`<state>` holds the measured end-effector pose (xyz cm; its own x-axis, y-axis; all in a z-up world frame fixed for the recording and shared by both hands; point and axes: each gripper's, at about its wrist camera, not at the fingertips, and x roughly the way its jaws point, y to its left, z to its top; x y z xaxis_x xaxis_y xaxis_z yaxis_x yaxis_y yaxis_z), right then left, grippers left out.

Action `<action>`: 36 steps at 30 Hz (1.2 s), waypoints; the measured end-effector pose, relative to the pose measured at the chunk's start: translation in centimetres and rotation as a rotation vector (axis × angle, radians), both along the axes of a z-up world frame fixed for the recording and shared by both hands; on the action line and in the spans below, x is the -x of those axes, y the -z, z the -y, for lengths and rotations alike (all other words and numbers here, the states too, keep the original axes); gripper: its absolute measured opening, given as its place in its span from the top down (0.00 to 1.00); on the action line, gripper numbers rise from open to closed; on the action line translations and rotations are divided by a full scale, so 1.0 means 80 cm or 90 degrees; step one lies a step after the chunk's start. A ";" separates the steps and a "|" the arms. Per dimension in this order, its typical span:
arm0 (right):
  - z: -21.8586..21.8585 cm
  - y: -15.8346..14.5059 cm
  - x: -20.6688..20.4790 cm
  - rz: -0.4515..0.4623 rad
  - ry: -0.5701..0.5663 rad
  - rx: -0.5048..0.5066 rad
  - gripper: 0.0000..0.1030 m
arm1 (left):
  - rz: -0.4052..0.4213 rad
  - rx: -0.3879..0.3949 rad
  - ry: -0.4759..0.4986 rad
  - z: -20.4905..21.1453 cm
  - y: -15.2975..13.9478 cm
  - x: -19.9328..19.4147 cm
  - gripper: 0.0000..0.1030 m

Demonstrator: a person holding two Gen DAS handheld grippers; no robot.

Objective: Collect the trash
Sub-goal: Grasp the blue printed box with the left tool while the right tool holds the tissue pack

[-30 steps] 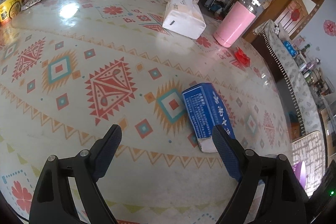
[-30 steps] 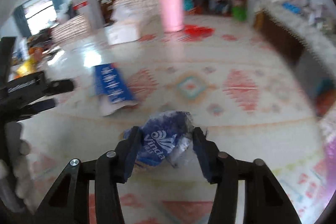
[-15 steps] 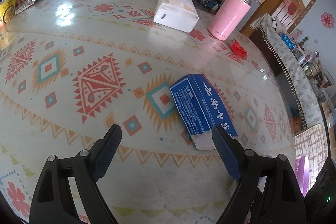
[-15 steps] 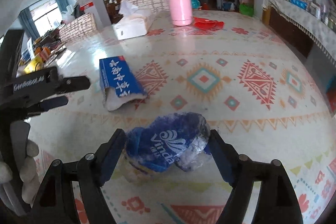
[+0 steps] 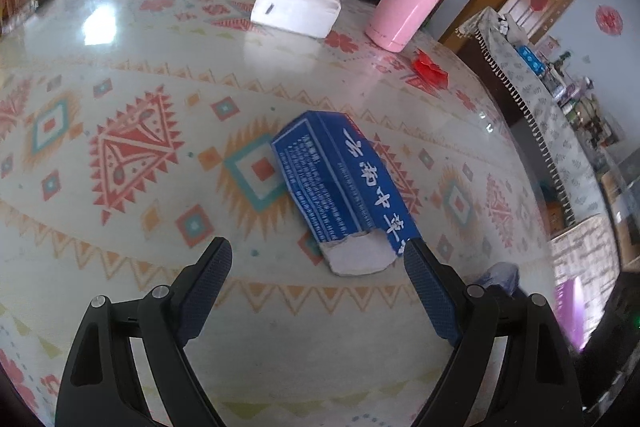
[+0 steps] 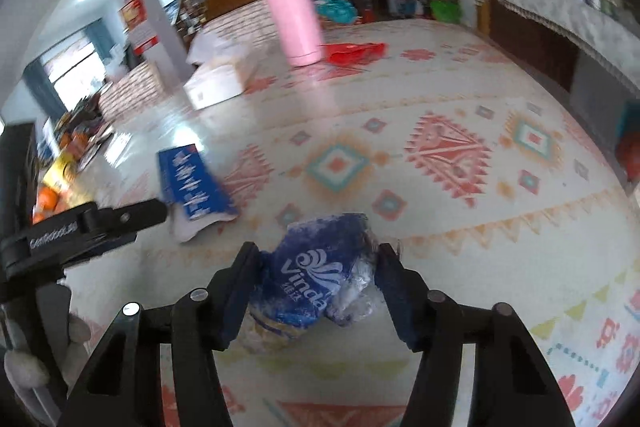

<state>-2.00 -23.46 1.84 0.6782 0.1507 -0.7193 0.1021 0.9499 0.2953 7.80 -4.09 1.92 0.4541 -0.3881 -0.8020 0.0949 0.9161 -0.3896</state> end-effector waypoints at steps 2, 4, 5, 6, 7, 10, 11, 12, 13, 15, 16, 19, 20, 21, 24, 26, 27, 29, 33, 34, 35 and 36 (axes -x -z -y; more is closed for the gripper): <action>0.008 0.001 0.000 -0.005 0.010 -0.021 0.37 | -0.019 0.015 -0.005 0.001 0.001 -0.009 0.16; 0.011 0.001 0.001 -0.007 0.013 -0.029 0.37 | -0.028 -0.010 -0.008 0.008 0.000 -0.021 0.16; 0.012 0.001 0.001 -0.008 0.015 -0.033 0.37 | -0.027 -0.021 -0.008 0.011 -0.002 -0.024 0.16; 0.014 0.001 0.002 -0.010 0.017 -0.037 0.37 | -0.026 -0.034 -0.007 0.016 -0.004 -0.028 0.16; 0.016 0.001 0.002 -0.011 0.020 -0.044 0.37 | -0.029 -0.044 -0.004 0.021 -0.005 -0.032 0.16; 0.030 0.004 0.004 -0.018 0.038 -0.077 0.37 | -0.037 -0.062 0.003 0.033 -0.005 -0.039 0.16; 0.035 0.005 0.005 -0.018 0.046 -0.085 0.37 | -0.038 -0.069 0.005 0.039 -0.004 -0.041 0.16; 0.041 0.004 0.006 -0.018 0.056 -0.091 0.37 | -0.040 -0.078 0.009 0.045 -0.003 -0.042 0.16; 0.046 0.004 0.007 -0.017 0.065 -0.096 0.37 | -0.042 -0.084 0.012 0.049 -0.002 -0.043 0.16; 0.054 0.002 0.010 -0.012 0.079 -0.107 0.37 | -0.041 -0.109 0.015 0.062 0.001 -0.043 0.15; 0.056 0.001 0.011 -0.011 0.084 -0.110 0.37 | -0.040 -0.122 0.015 0.068 0.002 -0.043 0.14; 0.060 -0.002 0.013 -0.008 0.090 -0.117 0.37 | -0.037 -0.143 0.021 0.081 0.002 -0.042 0.14; 0.060 -0.002 0.013 -0.007 0.090 -0.117 0.37 | -0.035 -0.142 0.024 0.083 0.001 -0.040 0.15; 0.061 -0.003 0.013 -0.006 0.090 -0.117 0.37 | -0.032 -0.139 0.025 0.083 0.001 -0.039 0.27; 0.063 -0.004 0.015 -0.003 0.094 -0.118 0.37 | -0.017 -0.131 0.024 0.080 -0.009 -0.028 0.49; 0.064 -0.004 0.016 -0.002 0.095 -0.120 0.37 | -0.011 -0.119 0.025 0.075 -0.018 -0.019 0.55; 0.063 -0.004 0.015 -0.003 0.094 -0.120 0.38 | -0.009 -0.110 0.028 0.071 -0.023 -0.015 0.59; 0.062 -0.004 0.015 -0.002 0.093 -0.118 0.40 | -0.003 -0.090 0.034 0.063 -0.034 -0.001 0.63; 0.055 -0.006 0.015 0.003 0.079 -0.104 0.44 | 0.017 -0.070 0.046 0.048 -0.051 0.031 0.69; 0.052 -0.006 0.014 0.005 0.073 -0.100 0.45 | 0.020 -0.067 0.047 0.045 -0.054 0.037 0.69; 0.049 -0.007 0.014 0.007 0.067 -0.097 0.45 | 0.026 -0.062 0.050 0.041 -0.059 0.047 0.70; 0.047 -0.007 0.013 0.008 0.062 -0.096 0.45 | 0.030 -0.060 0.053 0.038 -0.062 0.054 0.70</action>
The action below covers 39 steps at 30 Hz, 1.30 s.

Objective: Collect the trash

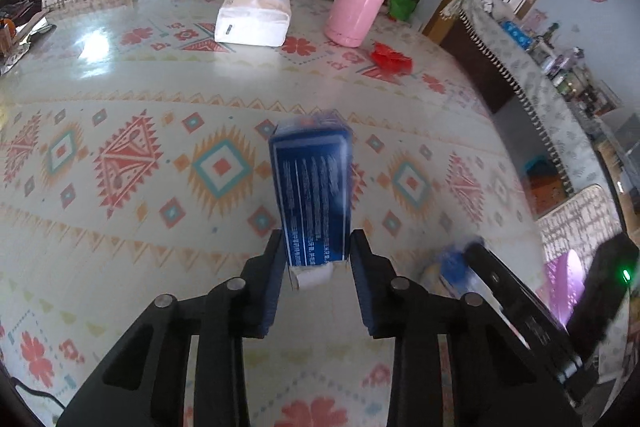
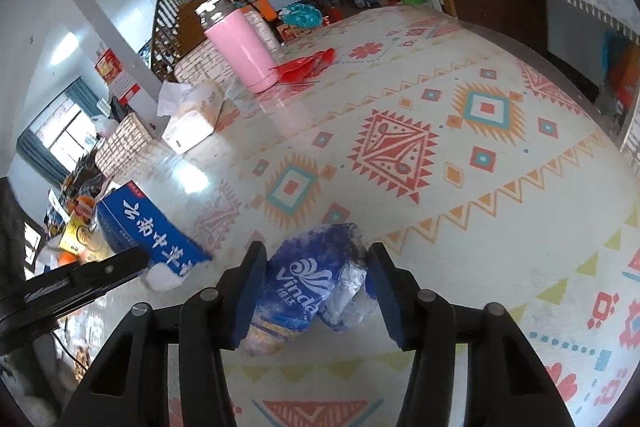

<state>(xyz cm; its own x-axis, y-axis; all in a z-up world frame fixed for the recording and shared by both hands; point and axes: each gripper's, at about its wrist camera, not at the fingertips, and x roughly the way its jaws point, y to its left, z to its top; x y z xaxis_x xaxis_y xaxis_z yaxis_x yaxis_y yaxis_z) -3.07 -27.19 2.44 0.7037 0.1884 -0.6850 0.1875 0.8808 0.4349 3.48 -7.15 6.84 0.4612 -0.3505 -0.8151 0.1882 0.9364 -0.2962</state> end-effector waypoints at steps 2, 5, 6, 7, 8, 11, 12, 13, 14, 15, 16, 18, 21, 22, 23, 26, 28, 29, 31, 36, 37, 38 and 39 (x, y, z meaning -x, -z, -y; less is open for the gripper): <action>-0.003 0.000 -0.001 0.003 -0.007 0.001 0.46 | 0.010 -0.003 0.004 -0.005 -0.006 0.017 0.81; -0.004 -0.001 -0.001 0.014 -0.019 -0.012 0.48 | 0.029 -0.017 0.007 -0.010 -0.012 0.044 0.82; -0.005 -0.002 0.000 0.019 -0.023 -0.014 0.50 | 0.033 -0.026 0.013 -0.010 -0.013 0.053 0.82; -0.008 -0.003 0.000 0.024 -0.027 -0.009 0.54 | 0.031 -0.033 0.024 -0.008 -0.011 0.059 0.82; -0.010 -0.004 0.001 0.025 -0.030 -0.006 0.54 | 0.025 -0.037 0.034 -0.007 -0.008 0.063 0.82; -0.014 -0.001 -0.001 0.018 -0.032 0.003 0.54 | 0.017 -0.051 0.035 -0.009 0.002 0.063 0.62; -0.014 0.000 -0.001 0.016 -0.031 0.003 0.54 | 0.021 -0.056 0.029 -0.011 0.003 0.062 0.41; -0.013 0.000 -0.001 0.015 -0.031 0.002 0.54 | 0.028 -0.061 0.020 -0.011 0.004 0.060 0.32; -0.014 0.001 -0.001 0.014 -0.032 0.001 0.54 | 0.034 -0.062 0.014 -0.011 0.004 0.058 0.25; -0.014 0.002 -0.002 0.011 -0.034 0.000 0.54 | 0.038 -0.062 0.010 -0.010 0.005 0.055 0.25; -0.015 0.003 -0.003 0.008 -0.038 -0.001 0.53 | 0.034 -0.064 0.008 -0.008 0.008 0.047 0.25; -0.018 0.005 -0.004 0.003 -0.044 -0.001 0.48 | 0.025 -0.064 0.004 -0.002 0.015 0.034 0.25; -0.018 0.011 -0.009 -0.009 -0.051 -0.017 0.32 | 0.002 -0.070 0.003 0.007 0.032 0.013 0.25; -0.017 0.013 -0.010 -0.012 -0.051 -0.022 0.30 | -0.012 -0.063 0.002 0.007 0.039 0.008 0.25; -0.017 0.016 -0.012 -0.017 -0.054 -0.030 0.30 | -0.024 -0.051 0.000 0.006 0.044 0.005 0.25; -0.025 0.016 -0.012 -0.008 -0.099 -0.057 0.53 | -0.047 0.000 -0.007 0.001 0.053 0.001 0.25; -0.034 0.010 -0.009 0.003 -0.103 -0.032 0.64 | -0.044 0.003 -0.006 0.005 0.053 0.001 0.25; -0.033 0.007 -0.007 0.009 -0.094 -0.019 0.68 | -0.043 0.004 -0.002 0.009 0.053 0.002 0.25; -0.024 0.005 -0.004 0.007 -0.059 -0.002 0.85 | -0.039 0.001 0.009 0.018 0.053 0.002 0.25; 0.011 0.010 -0.002 -0.011 0.028 -0.019 0.85 | -0.043 -0.024 0.019 0.041 0.060 -0.007 0.24; 0.018 0.014 -0.004 -0.023 0.041 -0.033 0.85 | -0.038 -0.033 0.019 0.044 0.061 -0.007 0.23; 0.023 0.018 -0.006 -0.033 0.045 -0.047 0.82 | -0.032 -0.045 0.021 0.049 0.061 -0.007 0.23; 0.027 0.022 -0.006 -0.040 0.047 -0.063 0.73 | -0.026 -0.054 0.024 0.052 0.061 -0.007 0.23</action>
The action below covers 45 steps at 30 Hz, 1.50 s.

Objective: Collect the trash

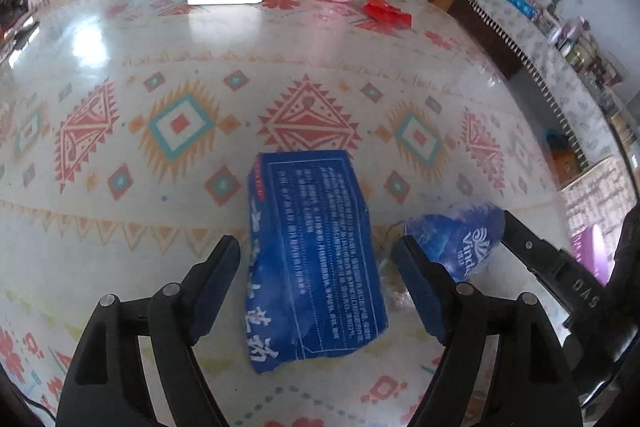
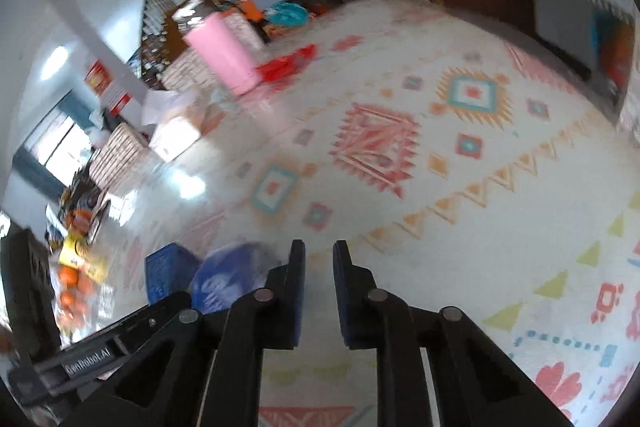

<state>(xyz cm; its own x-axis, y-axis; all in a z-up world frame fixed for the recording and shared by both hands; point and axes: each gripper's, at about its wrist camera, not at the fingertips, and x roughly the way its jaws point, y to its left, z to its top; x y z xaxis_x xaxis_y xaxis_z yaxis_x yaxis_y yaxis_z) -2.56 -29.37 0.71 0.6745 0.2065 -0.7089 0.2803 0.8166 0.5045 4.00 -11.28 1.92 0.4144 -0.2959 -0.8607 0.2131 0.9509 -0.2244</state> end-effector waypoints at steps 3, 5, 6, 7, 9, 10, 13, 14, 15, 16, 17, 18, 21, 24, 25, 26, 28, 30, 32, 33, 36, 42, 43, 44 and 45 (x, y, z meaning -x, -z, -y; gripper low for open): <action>0.005 -0.003 0.003 0.010 0.007 -0.015 0.52 | 0.012 -0.015 0.001 -0.001 -0.001 0.007 0.44; 0.004 -0.008 0.006 0.028 0.002 -0.023 0.37 | 0.005 -0.008 0.006 -0.009 -0.002 0.014 0.44; 0.003 -0.010 0.007 0.033 -0.003 -0.025 0.31 | 0.003 -0.006 0.006 -0.013 -0.003 0.016 0.45; 0.001 -0.011 0.007 0.037 -0.010 -0.027 0.28 | 0.002 -0.005 0.004 -0.020 -0.004 0.021 0.45; -0.005 -0.012 0.006 0.042 -0.026 -0.036 0.26 | 0.005 0.004 0.000 -0.034 -0.008 0.031 0.45; -0.008 -0.012 0.005 0.045 -0.036 -0.041 0.26 | 0.010 0.010 -0.003 -0.041 -0.013 0.036 0.45; -0.015 -0.016 0.005 0.058 -0.051 -0.036 0.23 | 0.033 0.013 -0.015 -0.060 -0.028 0.055 0.44; -0.016 -0.018 0.006 0.061 -0.049 -0.030 0.23 | 0.043 0.011 -0.022 -0.068 -0.034 0.062 0.44; -0.016 -0.020 0.007 0.065 -0.044 -0.025 0.22 | 0.052 0.009 -0.030 -0.074 -0.039 0.069 0.44; -0.016 -0.020 0.007 0.067 -0.041 -0.024 0.21 | 0.060 0.006 -0.037 -0.080 -0.043 0.076 0.44; -0.014 -0.020 0.008 0.070 -0.038 -0.026 0.21 | 0.066 0.004 -0.041 -0.084 -0.045 0.081 0.44; -0.014 -0.020 0.008 0.073 -0.038 -0.028 0.21 | 0.073 0.001 -0.044 -0.087 -0.047 0.088 0.44; -0.025 -0.019 0.006 0.080 -0.073 -0.028 0.18 | 0.092 -0.008 -0.052 -0.097 -0.052 0.107 0.44; -0.054 -0.018 -0.002 0.076 -0.142 -0.007 0.18 | 0.102 -0.007 -0.056 -0.108 -0.055 0.122 0.44; -0.061 -0.016 -0.005 0.074 -0.161 -0.004 0.17 | 0.105 -0.007 -0.057 -0.112 -0.056 0.126 0.44; -0.069 -0.014 -0.008 0.068 -0.176 0.000 0.17 | 0.108 -0.009 -0.059 -0.117 -0.056 0.130 0.44; -0.081 -0.009 -0.015 0.048 -0.191 0.019 0.17 | 0.111 -0.015 -0.064 -0.126 -0.057 0.136 0.44; -0.095 -0.009 -0.019 0.039 -0.196 0.055 0.16 | 0.112 -0.011 -0.069 -0.135 -0.056 0.140 0.44; -0.105 -0.008 -0.023 0.032 -0.210 0.076 0.16 | 0.111 -0.005 -0.073 -0.144 -0.055 0.144 0.44; -0.110 -0.007 -0.025 0.030 -0.210 0.091 0.16 | 0.111 -0.004 -0.074 -0.147 -0.054 0.146 0.44; -0.121 -0.004 -0.029 0.012 -0.197 0.133 0.50 | 0.106 -0.006 -0.077 -0.157 -0.049 0.149 0.44; -0.118 -0.001 -0.018 -0.002 -0.190 0.098 0.93 | 0.089 -0.007 -0.076 -0.169 -0.041 0.154 0.44; -0.119 -0.004 -0.012 -0.006 -0.197 0.095 0.93 | 0.088 -0.005 -0.076 -0.171 -0.040 0.155 0.44; -0.120 -0.007 -0.008 -0.006 -0.204 0.100 0.93 | 0.088 -0.002 -0.076 -0.174 -0.039 0.155 0.44; -0.123 -0.013 -0.001 -0.001 -0.211 0.115 0.93 | 0.088 0.000 -0.078 -0.177 -0.038 0.156 0.44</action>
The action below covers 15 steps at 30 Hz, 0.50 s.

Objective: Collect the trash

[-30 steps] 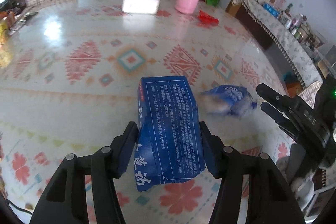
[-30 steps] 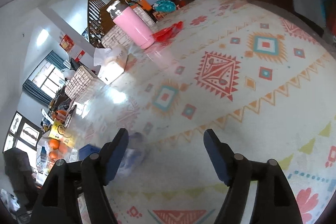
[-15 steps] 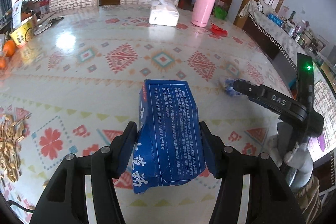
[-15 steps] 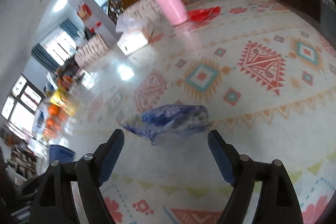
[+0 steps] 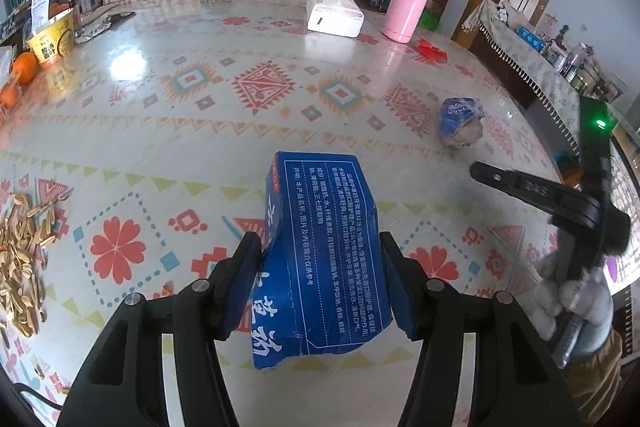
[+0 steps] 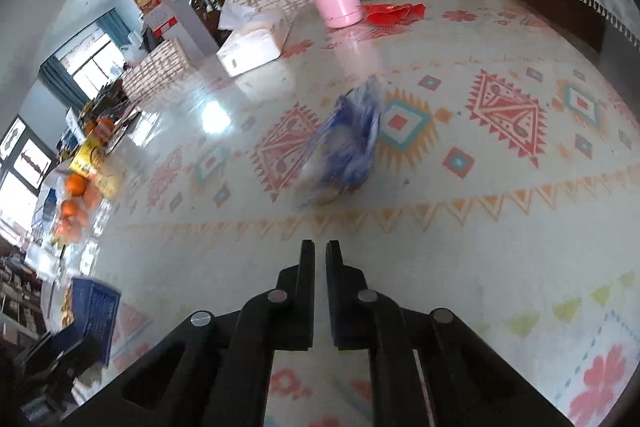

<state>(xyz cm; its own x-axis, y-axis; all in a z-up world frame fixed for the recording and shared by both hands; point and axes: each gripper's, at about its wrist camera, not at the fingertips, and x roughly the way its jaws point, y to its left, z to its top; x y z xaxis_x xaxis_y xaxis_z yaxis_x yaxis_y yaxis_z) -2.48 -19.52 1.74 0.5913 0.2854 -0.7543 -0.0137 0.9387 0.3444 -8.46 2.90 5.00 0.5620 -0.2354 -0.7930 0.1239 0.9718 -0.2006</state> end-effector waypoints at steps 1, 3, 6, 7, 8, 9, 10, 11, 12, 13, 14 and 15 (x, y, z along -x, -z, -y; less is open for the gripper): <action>-0.002 -0.005 0.002 0.005 -0.001 0.012 0.88 | 0.000 0.003 -0.002 -0.003 0.001 0.000 0.43; -0.003 -0.015 0.004 0.017 0.004 0.036 0.52 | -0.001 0.011 -0.005 -0.006 0.002 0.001 0.44; 0.001 -0.029 -0.008 0.044 0.038 0.059 0.11 | 0.002 0.018 -0.002 -0.006 0.002 0.003 0.43; 0.000 -0.032 -0.017 0.047 0.044 0.072 0.11 | 0.003 0.016 0.000 -0.006 0.002 0.003 0.43; -0.002 -0.034 -0.028 0.045 0.046 0.084 0.11 | 0.005 0.013 0.002 -0.005 0.002 0.004 0.43; -0.003 -0.033 -0.039 0.039 0.050 0.096 0.11 | 0.005 0.010 0.003 -0.003 0.002 0.004 0.43; -0.005 -0.029 -0.052 0.026 0.059 0.113 0.11 | 0.005 0.008 0.005 -0.003 0.003 0.005 0.43; -0.006 -0.024 -0.066 0.012 0.066 0.126 0.11 | 0.004 0.005 0.005 -0.003 0.003 0.005 0.43; -0.008 -0.017 -0.077 0.000 0.067 0.131 0.14 | 0.004 0.002 0.005 -0.003 0.003 0.006 0.43; -0.010 -0.013 -0.084 -0.011 0.070 0.138 0.19 | 0.006 -0.004 0.003 -0.004 0.002 0.007 0.43; -0.011 -0.008 -0.090 -0.021 0.070 0.142 0.24 | 0.007 -0.009 0.000 -0.005 0.002 0.007 0.43; -0.015 -0.002 -0.094 -0.031 0.062 0.141 0.45 | 0.008 -0.013 -0.002 -0.005 0.002 0.007 0.43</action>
<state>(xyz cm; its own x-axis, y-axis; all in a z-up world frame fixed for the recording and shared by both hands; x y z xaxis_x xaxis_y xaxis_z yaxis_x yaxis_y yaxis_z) 5.04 -18.34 1.90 0.5689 0.0532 -0.8207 0.0931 0.9873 0.1286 -9.00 3.34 4.85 0.5720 -0.2182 -0.7907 0.1235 0.9759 -0.1800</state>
